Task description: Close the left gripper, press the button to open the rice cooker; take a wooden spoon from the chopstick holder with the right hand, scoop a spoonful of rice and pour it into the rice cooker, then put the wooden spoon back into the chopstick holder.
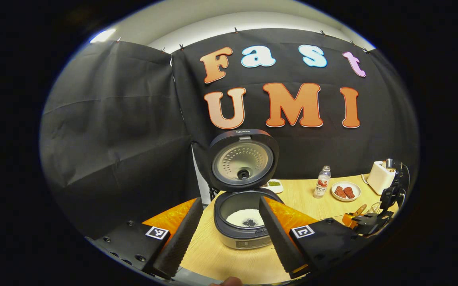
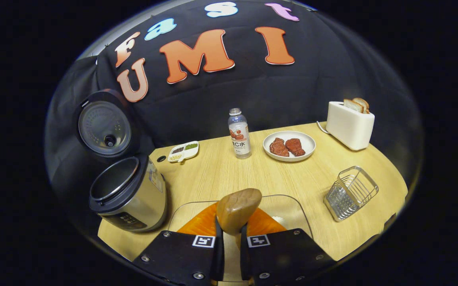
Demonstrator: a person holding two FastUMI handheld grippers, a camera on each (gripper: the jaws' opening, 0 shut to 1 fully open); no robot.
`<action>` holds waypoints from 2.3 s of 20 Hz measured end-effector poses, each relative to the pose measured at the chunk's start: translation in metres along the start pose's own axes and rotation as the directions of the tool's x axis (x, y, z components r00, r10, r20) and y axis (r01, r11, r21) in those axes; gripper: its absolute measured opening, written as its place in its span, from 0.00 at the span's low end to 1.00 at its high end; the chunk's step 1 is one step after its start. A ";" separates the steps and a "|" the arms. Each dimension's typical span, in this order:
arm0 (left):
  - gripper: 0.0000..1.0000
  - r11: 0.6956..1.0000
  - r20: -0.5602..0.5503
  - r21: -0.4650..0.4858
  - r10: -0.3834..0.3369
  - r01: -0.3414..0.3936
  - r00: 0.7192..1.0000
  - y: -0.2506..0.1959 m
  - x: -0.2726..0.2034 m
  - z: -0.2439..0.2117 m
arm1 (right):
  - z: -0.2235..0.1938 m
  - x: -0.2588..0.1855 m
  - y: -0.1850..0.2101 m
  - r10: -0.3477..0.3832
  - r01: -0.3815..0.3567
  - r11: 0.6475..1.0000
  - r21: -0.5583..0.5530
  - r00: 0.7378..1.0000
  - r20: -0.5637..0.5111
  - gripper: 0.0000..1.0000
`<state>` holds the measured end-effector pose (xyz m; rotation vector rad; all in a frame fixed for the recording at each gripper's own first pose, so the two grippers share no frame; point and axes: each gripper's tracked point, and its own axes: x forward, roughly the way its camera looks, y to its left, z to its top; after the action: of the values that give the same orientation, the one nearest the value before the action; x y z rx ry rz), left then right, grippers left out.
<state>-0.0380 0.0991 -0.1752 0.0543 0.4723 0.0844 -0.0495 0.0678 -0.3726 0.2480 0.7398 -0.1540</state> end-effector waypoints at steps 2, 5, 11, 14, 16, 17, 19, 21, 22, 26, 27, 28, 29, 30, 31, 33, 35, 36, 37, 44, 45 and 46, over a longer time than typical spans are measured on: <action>0.97 1.000 -0.006 0.006 -0.004 0.004 1.000 0.002 0.002 -0.002 | -0.002 0.001 0.004 0.005 -0.003 0.997 0.077 1.000 -0.026 0.16; 0.98 1.000 -0.014 0.004 -0.012 0.012 1.000 0.006 0.006 -0.006 | -0.002 0.004 -0.003 -0.012 0.020 0.989 0.148 0.998 -0.059 0.16; 0.95 1.000 -0.013 -0.001 -0.027 0.027 1.000 0.013 0.010 -0.007 | -0.002 0.007 -0.014 -0.033 0.066 0.948 0.311 0.993 -0.111 0.16; 0.94 0.999 -0.019 -0.017 -0.034 0.033 0.999 0.015 0.011 -0.011 | -0.004 0.006 -0.012 -0.016 0.062 0.931 0.359 0.991 -0.130 0.16; 0.95 0.999 -0.020 -0.022 -0.034 0.033 0.999 0.016 0.011 -0.013 | -0.005 0.005 -0.010 -0.011 0.060 0.928 0.367 0.991 -0.135 0.16; 0.96 0.999 -0.019 -0.023 -0.033 0.032 0.999 0.018 0.010 -0.012 | -0.004 0.004 -0.009 -0.013 0.061 0.930 0.363 0.991 -0.134 0.16; 0.97 0.999 -0.017 -0.022 -0.029 0.029 0.999 0.021 0.009 -0.012 | -0.004 0.005 -0.005 -0.013 0.061 0.934 0.352 0.990 -0.138 0.15; 0.95 0.999 -0.019 -0.024 -0.025 0.025 1.000 0.027 0.008 -0.014 | -0.003 0.005 0.000 -0.008 0.055 0.939 0.339 0.990 -0.138 0.15; 0.95 0.999 -0.019 -0.024 -0.022 0.022 1.000 0.028 0.009 -0.015 | -0.004 0.003 0.004 -0.002 0.050 0.941 0.334 0.990 -0.140 0.16; 0.95 0.999 -0.018 -0.029 -0.019 0.018 1.000 0.032 0.010 -0.015 | -0.004 0.001 0.014 0.023 0.028 0.946 0.324 0.988 -0.151 0.16; 0.95 0.999 -0.019 -0.029 -0.018 0.018 1.000 0.031 0.010 -0.015 | -0.004 0.001 0.014 0.032 0.024 0.940 0.341 0.987 -0.158 0.16; 0.95 0.999 -0.020 -0.028 -0.018 0.017 1.000 0.032 0.010 -0.016 | -0.005 0.002 0.017 0.045 0.019 0.932 0.361 0.985 -0.167 0.16; 0.97 0.999 -0.020 -0.028 -0.016 0.016 1.000 0.032 0.010 -0.016 | -0.005 0.002 0.017 0.053 0.016 0.926 0.376 0.984 -0.172 0.16; 0.95 0.999 -0.021 -0.028 -0.017 0.016 1.000 0.033 0.011 -0.017 | -0.006 0.002 0.017 0.063 0.011 0.921 0.389 0.982 -0.177 0.16; 0.95 1.000 -0.021 -0.028 -0.015 0.015 1.000 0.033 0.012 -0.017 | -0.006 0.002 0.017 0.075 0.003 0.916 0.401 0.981 -0.180 0.16; 0.95 1.000 -0.023 -0.027 -0.014 0.013 1.000 0.035 0.012 -0.017 | -0.006 0.002 0.018 0.104 -0.015 0.903 0.429 0.977 -0.184 0.16; 0.95 1.000 -0.024 -0.024 -0.012 0.012 1.000 0.034 0.012 -0.017 | -0.007 0.003 0.017 0.141 -0.038 0.888 0.458 0.971 -0.192 0.16; 0.95 1.000 -0.025 -0.022 -0.013 0.012 1.000 0.034 0.011 -0.017 | -0.008 0.004 0.016 0.166 -0.053 0.876 0.480 0.967 -0.196 0.16; 0.95 1.000 -0.026 -0.019 -0.013 0.013 1.000 0.034 0.011 -0.016 | -0.007 0.005 0.016 0.189 -0.065 0.861 0.505 0.962 -0.199 0.16; 0.95 1.000 -0.032 0.002 -0.026 0.026 0.999 0.024 0.010 -0.014 | -0.016 0.010 -0.001 0.276 -0.087 0.751 0.655 0.942 -0.192 0.16; 0.95 1.000 -0.032 0.007 -0.030 0.031 0.999 0.019 0.011 -0.012 | -0.016 0.011 -0.006 0.287 -0.088 0.728 0.680 0.939 -0.187 0.15; 0.97 0.999 -0.031 0.010 -0.036 0.036 0.999 0.016 0.011 -0.012 | -0.017 0.010 -0.011 0.297 -0.087 0.707 0.702 0.938 -0.182 0.16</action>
<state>-0.0347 0.1163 -0.1895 0.0550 0.5042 0.0477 -0.0553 0.0613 -0.3936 1.0871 0.9153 -0.1896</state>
